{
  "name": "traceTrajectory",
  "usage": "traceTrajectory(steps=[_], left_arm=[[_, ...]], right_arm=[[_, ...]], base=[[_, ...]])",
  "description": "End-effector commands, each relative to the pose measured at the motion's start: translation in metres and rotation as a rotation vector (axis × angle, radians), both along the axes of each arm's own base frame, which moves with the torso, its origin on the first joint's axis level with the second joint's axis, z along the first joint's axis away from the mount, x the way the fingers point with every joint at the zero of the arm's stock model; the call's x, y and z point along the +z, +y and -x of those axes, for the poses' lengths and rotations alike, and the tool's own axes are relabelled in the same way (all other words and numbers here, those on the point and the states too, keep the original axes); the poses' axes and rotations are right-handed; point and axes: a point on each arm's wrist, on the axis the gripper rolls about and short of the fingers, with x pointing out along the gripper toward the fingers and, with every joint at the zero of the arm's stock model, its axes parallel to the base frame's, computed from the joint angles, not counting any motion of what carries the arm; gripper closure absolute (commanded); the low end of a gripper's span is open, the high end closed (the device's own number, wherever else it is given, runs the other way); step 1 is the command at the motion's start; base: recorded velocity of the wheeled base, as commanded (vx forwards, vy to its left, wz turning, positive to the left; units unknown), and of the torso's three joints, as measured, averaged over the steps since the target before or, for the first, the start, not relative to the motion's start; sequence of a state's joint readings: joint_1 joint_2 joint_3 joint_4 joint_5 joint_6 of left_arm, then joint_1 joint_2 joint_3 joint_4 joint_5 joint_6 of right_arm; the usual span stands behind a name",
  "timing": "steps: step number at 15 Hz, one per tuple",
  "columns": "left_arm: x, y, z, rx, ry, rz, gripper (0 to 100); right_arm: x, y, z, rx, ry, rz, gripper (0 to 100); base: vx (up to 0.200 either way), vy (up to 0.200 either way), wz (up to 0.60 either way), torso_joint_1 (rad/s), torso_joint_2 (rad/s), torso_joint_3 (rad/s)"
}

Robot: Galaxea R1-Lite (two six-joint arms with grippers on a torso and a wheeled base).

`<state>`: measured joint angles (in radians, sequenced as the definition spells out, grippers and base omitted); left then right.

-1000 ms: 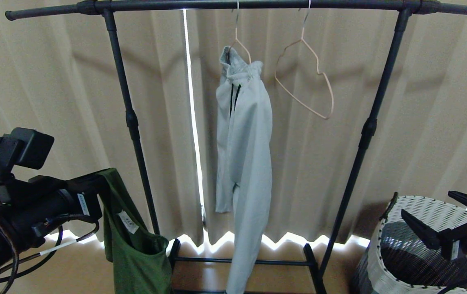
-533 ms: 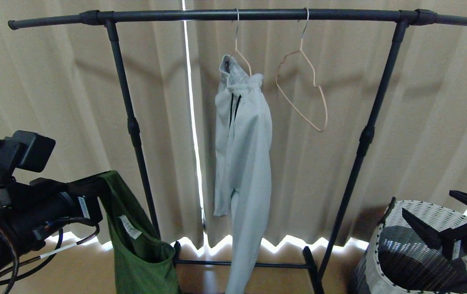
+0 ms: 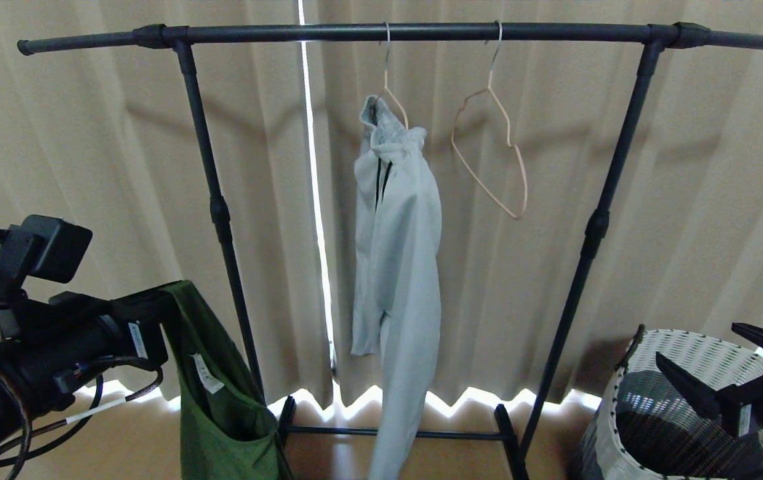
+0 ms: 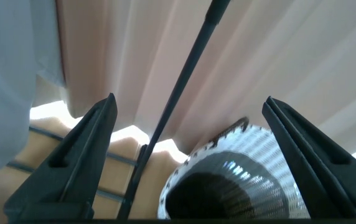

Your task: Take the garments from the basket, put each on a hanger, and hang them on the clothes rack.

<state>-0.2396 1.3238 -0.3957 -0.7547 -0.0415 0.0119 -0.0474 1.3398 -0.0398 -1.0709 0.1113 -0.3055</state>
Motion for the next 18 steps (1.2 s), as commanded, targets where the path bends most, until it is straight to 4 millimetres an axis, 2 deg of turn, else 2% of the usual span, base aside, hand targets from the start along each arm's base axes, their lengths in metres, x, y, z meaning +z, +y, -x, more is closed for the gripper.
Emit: traceTrajectory(steps=[1, 7, 18], left_arm=[[-0.001, 0.000, 0.000, 0.000, 0.003, -0.001, 100], [-0.003, 0.000, 0.001, -0.001, 0.010, -0.003, 100], [-0.014, -0.001, 0.008, -0.035, 0.022, -0.102, 100]], right_arm=[[-0.002, 0.000, 0.003, -0.001, 0.004, 0.001, 0], [-0.001, 0.000, 0.001, -0.001, 0.005, 0.001, 0], [-0.001, 0.000, 0.001, -0.001, 0.003, 0.000, 0]], base=[[0.000, 0.000, 0.00, 0.000, 0.00, 0.000], [0.000, 0.000, 0.00, 0.022, -0.05, -0.034], [0.000, 0.000, 0.00, 0.178, -0.44, -0.268]])
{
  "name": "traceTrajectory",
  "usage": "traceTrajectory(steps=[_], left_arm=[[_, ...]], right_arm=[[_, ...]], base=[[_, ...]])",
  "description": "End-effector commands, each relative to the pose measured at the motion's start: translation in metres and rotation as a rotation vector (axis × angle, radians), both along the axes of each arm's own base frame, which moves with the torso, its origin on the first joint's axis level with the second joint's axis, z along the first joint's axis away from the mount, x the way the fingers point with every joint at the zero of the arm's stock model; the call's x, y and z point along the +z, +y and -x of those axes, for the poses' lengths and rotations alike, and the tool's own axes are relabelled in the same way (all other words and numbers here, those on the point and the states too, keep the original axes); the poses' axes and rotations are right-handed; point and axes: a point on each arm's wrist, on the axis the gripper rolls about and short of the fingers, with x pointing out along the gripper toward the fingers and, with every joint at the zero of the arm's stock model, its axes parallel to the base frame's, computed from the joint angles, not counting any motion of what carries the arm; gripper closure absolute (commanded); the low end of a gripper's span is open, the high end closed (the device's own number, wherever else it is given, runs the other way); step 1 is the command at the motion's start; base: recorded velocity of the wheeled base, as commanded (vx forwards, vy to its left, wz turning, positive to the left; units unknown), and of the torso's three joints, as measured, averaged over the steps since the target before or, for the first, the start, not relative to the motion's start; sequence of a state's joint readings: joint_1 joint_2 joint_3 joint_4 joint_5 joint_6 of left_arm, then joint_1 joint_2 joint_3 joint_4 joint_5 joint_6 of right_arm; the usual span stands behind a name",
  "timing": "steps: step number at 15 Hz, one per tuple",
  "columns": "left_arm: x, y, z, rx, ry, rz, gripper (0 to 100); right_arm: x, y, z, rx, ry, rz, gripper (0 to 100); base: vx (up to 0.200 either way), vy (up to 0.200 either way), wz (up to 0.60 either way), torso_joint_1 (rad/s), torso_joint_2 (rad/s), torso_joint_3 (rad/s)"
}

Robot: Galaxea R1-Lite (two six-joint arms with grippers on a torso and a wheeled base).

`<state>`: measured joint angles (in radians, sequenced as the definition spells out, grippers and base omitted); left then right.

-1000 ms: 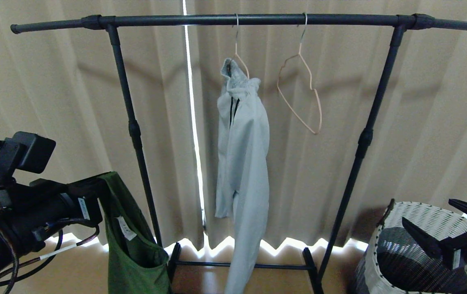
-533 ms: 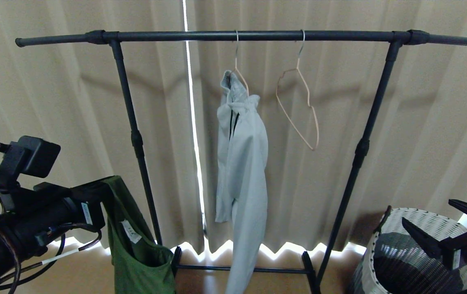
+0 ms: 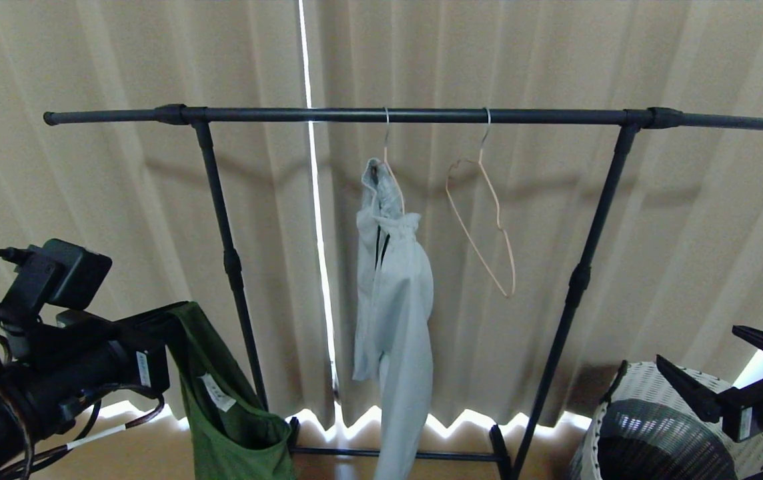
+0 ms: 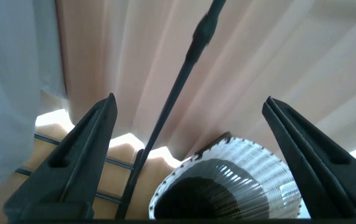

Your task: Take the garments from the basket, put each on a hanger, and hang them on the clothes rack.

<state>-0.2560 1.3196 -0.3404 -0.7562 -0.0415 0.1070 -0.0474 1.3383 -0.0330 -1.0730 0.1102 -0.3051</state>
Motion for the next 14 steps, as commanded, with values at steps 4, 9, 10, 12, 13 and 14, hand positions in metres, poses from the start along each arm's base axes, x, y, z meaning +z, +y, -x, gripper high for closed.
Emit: traceTrajectory(steps=[4, 9, 10, 12, 13, 14], left_arm=[[-0.0014, 0.0001, 0.0008, -0.002, -0.013, 0.002, 100], [-0.0026, -0.0002, 0.0016, -0.008, -0.029, -0.008, 100], [-0.0030, 0.0003, 0.0016, -0.007, -0.029, -0.016, 100], [-0.0026, 0.0003, 0.0014, -0.007, -0.031, -0.017, 100], [-0.0026, 0.0003, 0.0014, -0.007, -0.031, -0.017, 100], [-0.0018, 0.0005, 0.0010, -0.005, -0.034, -0.016, 100]], right_arm=[[0.0000, 0.0000, 0.0002, 0.000, -0.001, 0.000, 0], [0.0002, 0.0003, 0.0004, 0.003, -0.002, -0.002, 0], [-0.0001, 0.0001, 0.0006, 0.003, -0.001, -0.002, 0], [-0.0004, 0.0000, -0.0002, 0.003, 0.002, -0.001, 0], [-0.0003, 0.0001, -0.0006, 0.005, 0.002, -0.001, 0], [0.0001, 0.0003, -0.0003, 0.006, -0.001, -0.001, 0]], base=[[0.000, 0.000, 0.00, 0.218, -0.49, -0.279], [0.000, 0.000, 0.00, 0.239, -0.53, -0.290], [0.000, 0.000, 0.00, 0.246, -0.54, -0.290], [0.000, 0.000, 0.00, 0.239, -0.51, -0.271], [0.000, 0.000, 0.00, 0.134, -0.26, -0.144], [0.000, 0.000, 0.00, 0.076, -0.15, -0.080]])
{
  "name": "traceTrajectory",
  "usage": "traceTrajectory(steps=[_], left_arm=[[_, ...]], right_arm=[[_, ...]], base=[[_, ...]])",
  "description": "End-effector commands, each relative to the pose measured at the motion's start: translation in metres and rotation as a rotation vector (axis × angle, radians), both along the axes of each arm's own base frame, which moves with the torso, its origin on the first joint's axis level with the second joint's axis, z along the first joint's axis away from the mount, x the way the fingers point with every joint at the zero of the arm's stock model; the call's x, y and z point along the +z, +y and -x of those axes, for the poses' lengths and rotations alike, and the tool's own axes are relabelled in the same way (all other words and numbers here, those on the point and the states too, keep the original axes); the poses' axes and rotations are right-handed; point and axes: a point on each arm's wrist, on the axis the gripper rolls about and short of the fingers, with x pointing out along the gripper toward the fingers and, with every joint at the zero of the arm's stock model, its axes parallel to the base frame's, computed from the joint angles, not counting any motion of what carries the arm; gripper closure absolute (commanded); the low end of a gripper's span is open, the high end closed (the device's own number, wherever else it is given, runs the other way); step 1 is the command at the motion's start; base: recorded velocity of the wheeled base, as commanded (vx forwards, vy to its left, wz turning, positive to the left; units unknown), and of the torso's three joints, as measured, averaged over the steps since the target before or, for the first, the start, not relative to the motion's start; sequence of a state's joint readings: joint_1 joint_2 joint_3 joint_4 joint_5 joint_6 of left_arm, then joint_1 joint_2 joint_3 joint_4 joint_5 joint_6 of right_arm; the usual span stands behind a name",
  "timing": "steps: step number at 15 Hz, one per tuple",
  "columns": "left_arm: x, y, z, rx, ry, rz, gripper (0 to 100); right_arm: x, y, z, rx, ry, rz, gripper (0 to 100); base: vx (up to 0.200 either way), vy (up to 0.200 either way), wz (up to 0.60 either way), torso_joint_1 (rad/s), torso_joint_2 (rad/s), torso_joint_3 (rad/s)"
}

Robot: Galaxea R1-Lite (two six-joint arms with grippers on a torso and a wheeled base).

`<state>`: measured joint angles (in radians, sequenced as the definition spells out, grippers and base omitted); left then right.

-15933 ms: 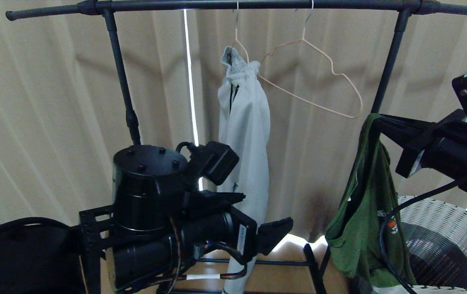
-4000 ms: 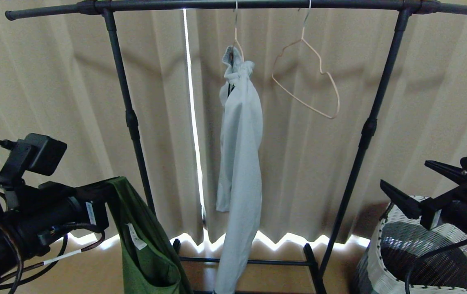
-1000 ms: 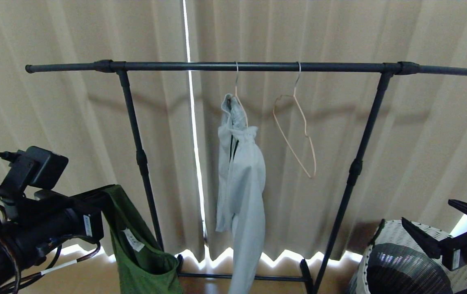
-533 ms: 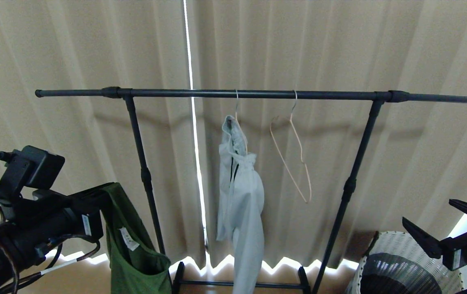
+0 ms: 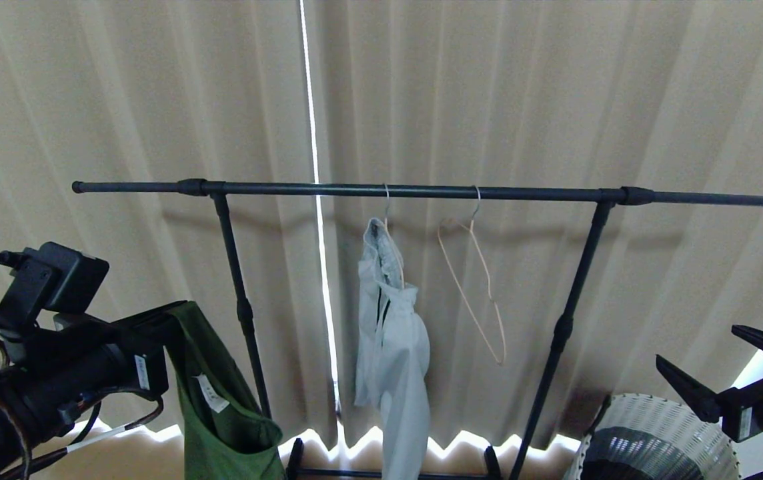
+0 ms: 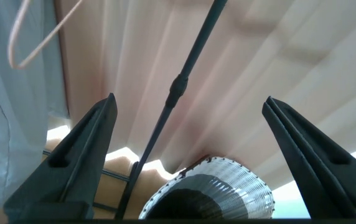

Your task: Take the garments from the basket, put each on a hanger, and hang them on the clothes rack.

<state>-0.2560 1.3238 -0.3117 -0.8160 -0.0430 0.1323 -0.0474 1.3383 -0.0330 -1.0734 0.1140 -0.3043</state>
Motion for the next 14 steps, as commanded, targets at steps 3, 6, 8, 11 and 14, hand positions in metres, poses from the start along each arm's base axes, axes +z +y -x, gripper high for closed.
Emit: traceTrajectory(steps=[3, 6, 8, 11, 14], left_arm=[[0.0007, 0.0001, -0.0004, 0.001, -0.003, 0.001, 100], [0.0007, 0.0001, -0.0004, 0.001, -0.003, 0.001, 100], [0.0007, 0.0002, -0.0004, 0.003, -0.003, 0.001, 100], [-0.0001, 0.0002, 0.0000, 0.001, -0.001, -0.004, 100], [-0.0057, 0.0011, 0.0041, -0.006, 0.005, -0.040, 100]], right_arm=[[0.0011, 0.0000, -0.0010, 0.002, -0.005, -0.001, 0], [0.0024, 0.0002, -0.0032, 0.006, -0.009, -0.003, 0], [0.0033, 0.0004, -0.0035, 0.024, -0.014, -0.007, 0], [0.0048, 0.0006, -0.0051, 0.035, -0.018, -0.014, 0], [0.0055, 0.0006, -0.0060, 0.039, -0.020, -0.018, 0]], base=[[0.000, 0.133, 0.00, 0.032, -0.06, -0.025], [0.000, 0.200, 0.00, 0.006, 0.00, -0.001], [0.000, 0.200, 0.00, 0.002, 0.00, 0.000], [0.000, 0.133, 0.00, 0.000, 0.00, 0.002], [0.000, 0.000, 0.00, 0.000, 0.00, 0.000]])
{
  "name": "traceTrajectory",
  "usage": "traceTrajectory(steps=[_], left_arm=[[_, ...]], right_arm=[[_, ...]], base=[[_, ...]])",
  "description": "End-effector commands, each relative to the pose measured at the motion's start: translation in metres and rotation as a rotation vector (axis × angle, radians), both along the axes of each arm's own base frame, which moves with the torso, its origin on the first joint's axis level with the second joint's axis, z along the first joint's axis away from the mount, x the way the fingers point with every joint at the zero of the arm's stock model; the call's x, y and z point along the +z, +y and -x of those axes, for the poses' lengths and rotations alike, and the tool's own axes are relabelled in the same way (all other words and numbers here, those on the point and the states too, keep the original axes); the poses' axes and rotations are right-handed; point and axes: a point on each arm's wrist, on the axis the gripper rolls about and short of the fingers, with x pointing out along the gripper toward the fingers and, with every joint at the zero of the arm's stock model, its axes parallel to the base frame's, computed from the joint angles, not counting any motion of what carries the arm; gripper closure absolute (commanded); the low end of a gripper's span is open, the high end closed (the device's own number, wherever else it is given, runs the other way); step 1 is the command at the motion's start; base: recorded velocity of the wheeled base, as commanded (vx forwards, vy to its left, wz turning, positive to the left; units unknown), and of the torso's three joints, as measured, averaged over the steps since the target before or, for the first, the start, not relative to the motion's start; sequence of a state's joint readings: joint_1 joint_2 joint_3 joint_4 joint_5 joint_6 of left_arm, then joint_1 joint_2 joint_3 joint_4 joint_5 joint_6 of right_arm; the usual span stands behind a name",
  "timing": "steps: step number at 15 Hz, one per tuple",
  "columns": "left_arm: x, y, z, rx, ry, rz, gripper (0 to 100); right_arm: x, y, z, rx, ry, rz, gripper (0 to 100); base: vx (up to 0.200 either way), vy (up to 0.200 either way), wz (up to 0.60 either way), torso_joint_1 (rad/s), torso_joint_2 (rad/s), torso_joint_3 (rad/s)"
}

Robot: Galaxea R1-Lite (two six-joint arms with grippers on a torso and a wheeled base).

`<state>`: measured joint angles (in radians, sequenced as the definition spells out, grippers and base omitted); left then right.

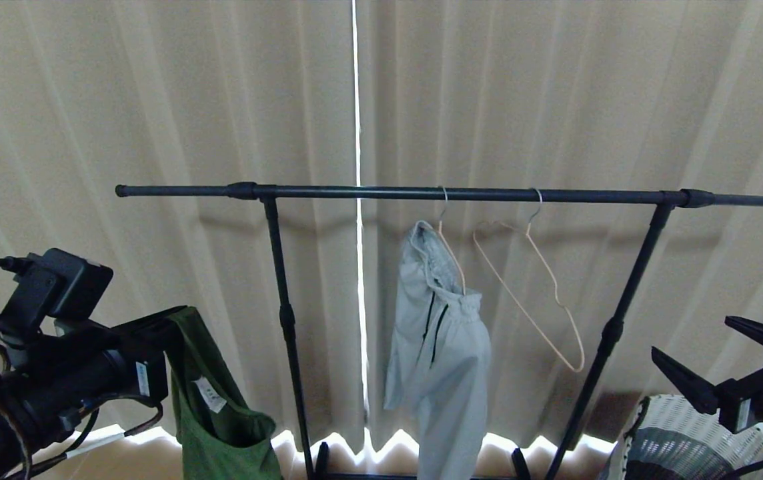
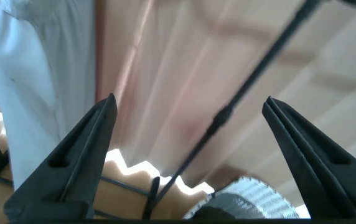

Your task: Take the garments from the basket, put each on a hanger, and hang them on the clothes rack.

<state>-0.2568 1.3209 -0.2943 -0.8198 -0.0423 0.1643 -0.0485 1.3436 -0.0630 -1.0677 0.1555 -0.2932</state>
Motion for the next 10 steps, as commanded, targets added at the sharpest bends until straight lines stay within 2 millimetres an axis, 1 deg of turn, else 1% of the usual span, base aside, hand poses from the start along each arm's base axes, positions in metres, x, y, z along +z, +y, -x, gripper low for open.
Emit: traceTrajectory(steps=[1, 2, 4, 6, 7, 8, 9, 10], left_arm=[[-0.004, 0.001, 0.003, -0.003, 0.003, -0.023, 100], [-0.005, 0.001, 0.003, -0.004, -0.001, -0.025, 100], [-0.006, 0.001, 0.003, -0.002, 0.002, -0.025, 100], [-0.006, 0.000, 0.002, -0.022, 0.003, -0.022, 100], [-0.005, -0.001, 0.003, -0.080, 0.000, -0.007, 100], [-0.005, -0.001, 0.003, -0.086, 0.000, -0.005, 100], [-0.003, 0.001, 0.004, -0.116, -0.007, 0.011, 100], [-0.001, 0.003, 0.004, -0.106, -0.020, 0.012, 100]], right_arm=[[0.000, 0.000, -0.001, 0.000, 0.004, -0.003, 0], [-0.001, 0.000, -0.001, 0.002, 0.011, -0.005, 0], [-0.007, 0.002, -0.008, 0.006, 0.057, -0.004, 0], [-0.013, 0.006, -0.023, 0.031, 0.114, -0.003, 0], [-0.012, 0.008, -0.037, 0.008, 0.144, 0.005, 0], [-0.012, 0.008, -0.038, 0.004, 0.148, 0.007, 0], [0.000, 0.013, -0.059, -0.030, 0.165, 0.030, 0], [0.009, 0.019, -0.067, -0.024, 0.190, 0.041, 0]], base=[[0.000, 0.000, 0.00, 0.000, 0.00, 0.000], [0.000, 0.000, 0.00, 0.000, 0.00, 0.000], [0.000, 0.000, 0.00, 0.000, 0.00, 0.000], [0.000, 0.000, 0.00, 0.000, 0.00, 0.000], [0.000, 0.000, 0.00, 0.000, 0.00, 0.000], [0.000, 0.000, 0.00, 0.000, 0.00, 0.000], [0.000, 0.000, 0.00, 0.000, 0.00, 0.000], [0.000, 0.000, 0.00, 0.000, 0.00, 0.000]])
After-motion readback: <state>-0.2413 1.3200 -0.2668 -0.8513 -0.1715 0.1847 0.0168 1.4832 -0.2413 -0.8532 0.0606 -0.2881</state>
